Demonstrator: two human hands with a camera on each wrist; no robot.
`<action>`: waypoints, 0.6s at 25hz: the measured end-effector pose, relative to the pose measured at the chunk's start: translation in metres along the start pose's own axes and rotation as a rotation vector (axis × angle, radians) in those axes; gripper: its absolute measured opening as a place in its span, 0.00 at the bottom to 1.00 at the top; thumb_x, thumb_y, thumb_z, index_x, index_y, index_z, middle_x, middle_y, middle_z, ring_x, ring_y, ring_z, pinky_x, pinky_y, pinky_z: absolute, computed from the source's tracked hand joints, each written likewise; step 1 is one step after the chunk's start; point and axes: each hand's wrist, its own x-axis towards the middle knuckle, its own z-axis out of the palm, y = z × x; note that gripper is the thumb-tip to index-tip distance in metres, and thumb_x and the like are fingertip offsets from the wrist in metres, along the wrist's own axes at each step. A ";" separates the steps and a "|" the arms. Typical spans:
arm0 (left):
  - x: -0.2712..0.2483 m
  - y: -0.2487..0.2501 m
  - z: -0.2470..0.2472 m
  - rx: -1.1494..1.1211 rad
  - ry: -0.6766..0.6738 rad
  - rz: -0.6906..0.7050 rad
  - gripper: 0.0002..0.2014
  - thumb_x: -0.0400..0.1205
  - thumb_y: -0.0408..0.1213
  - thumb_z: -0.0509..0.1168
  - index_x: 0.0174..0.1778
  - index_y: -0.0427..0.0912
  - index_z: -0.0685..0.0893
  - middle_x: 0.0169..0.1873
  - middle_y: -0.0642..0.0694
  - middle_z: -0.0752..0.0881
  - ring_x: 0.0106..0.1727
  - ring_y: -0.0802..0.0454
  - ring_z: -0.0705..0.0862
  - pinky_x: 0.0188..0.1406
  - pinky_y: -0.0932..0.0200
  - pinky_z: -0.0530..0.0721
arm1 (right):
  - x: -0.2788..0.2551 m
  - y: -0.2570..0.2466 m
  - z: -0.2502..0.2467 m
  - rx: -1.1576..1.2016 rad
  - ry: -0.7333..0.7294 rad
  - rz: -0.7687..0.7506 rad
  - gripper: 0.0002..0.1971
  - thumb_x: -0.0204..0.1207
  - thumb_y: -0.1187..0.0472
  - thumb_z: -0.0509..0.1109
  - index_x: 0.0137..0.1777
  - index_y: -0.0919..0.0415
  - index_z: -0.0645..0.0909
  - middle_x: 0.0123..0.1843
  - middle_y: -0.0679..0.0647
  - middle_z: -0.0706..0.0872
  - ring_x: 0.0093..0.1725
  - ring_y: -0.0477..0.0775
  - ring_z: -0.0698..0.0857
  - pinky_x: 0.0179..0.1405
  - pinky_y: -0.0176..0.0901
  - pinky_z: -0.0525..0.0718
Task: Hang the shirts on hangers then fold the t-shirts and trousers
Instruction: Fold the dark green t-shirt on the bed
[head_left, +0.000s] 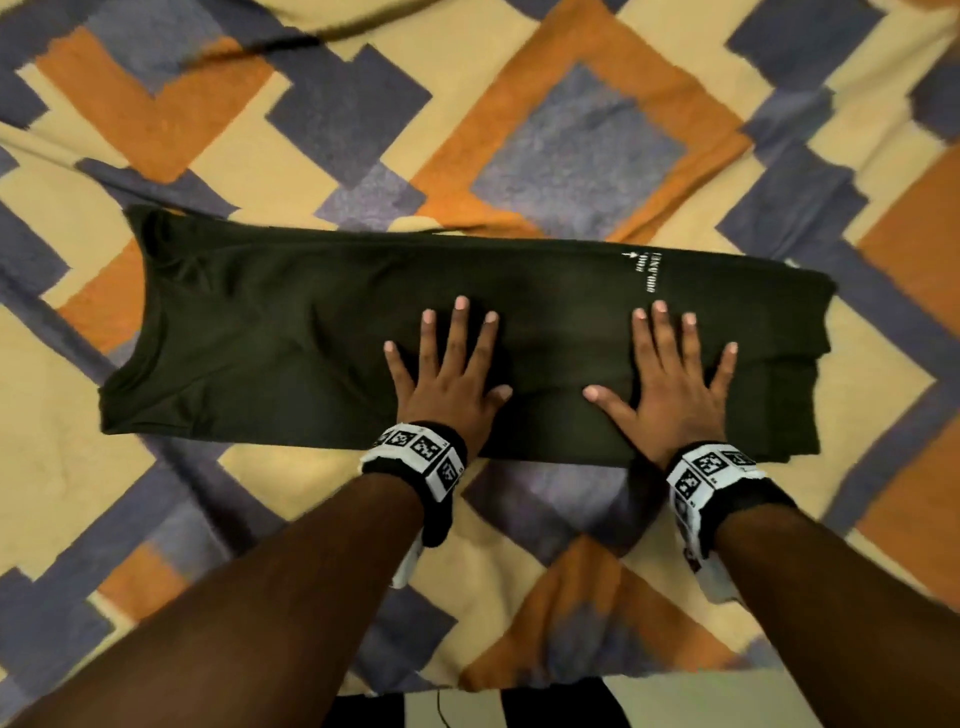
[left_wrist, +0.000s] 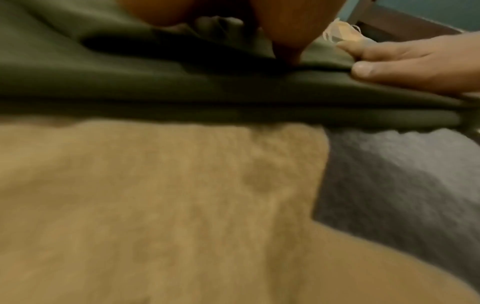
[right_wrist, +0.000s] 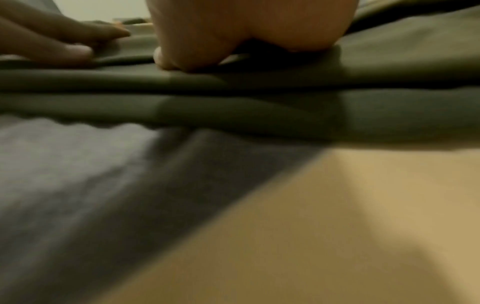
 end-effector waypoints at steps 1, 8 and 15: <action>0.002 0.014 0.006 0.018 0.002 0.019 0.38 0.83 0.62 0.48 0.78 0.62 0.28 0.80 0.55 0.26 0.81 0.43 0.28 0.72 0.28 0.29 | -0.001 0.031 -0.001 0.011 -0.014 0.041 0.48 0.70 0.22 0.42 0.85 0.48 0.43 0.87 0.51 0.46 0.85 0.58 0.47 0.78 0.73 0.41; 0.016 0.132 0.037 0.031 -0.016 0.086 0.40 0.79 0.69 0.43 0.76 0.61 0.25 0.80 0.56 0.28 0.78 0.38 0.24 0.70 0.21 0.30 | -0.004 0.121 -0.019 0.447 0.196 0.486 0.38 0.77 0.34 0.60 0.81 0.55 0.62 0.77 0.61 0.69 0.73 0.68 0.69 0.67 0.65 0.69; 0.018 0.159 0.053 0.027 0.023 -0.012 0.43 0.76 0.72 0.43 0.76 0.60 0.24 0.80 0.54 0.28 0.79 0.38 0.25 0.70 0.24 0.29 | 0.025 0.106 -0.042 1.224 -0.001 0.742 0.33 0.66 0.40 0.78 0.65 0.56 0.74 0.57 0.51 0.83 0.57 0.56 0.83 0.56 0.48 0.82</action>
